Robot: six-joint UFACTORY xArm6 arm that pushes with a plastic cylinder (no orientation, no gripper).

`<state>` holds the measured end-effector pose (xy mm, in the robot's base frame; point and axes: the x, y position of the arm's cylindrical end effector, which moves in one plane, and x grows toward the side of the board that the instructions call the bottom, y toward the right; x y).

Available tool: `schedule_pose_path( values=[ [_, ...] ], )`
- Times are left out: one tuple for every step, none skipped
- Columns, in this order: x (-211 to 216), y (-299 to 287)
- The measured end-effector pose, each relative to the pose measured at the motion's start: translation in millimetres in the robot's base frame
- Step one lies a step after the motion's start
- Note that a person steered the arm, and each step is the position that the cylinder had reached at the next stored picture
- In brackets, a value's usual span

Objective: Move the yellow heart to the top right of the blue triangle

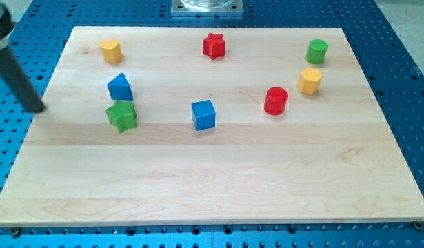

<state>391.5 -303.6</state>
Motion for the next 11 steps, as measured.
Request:
schedule_pose_path(
  values=[
    [-63, -1],
    [-113, 9],
    [-149, 45],
    [-130, 97],
    [-97, 76],
    [-104, 119],
    [-131, 145],
    [-148, 193],
    [-134, 172],
    [-130, 136],
    [-129, 152]
  ],
)
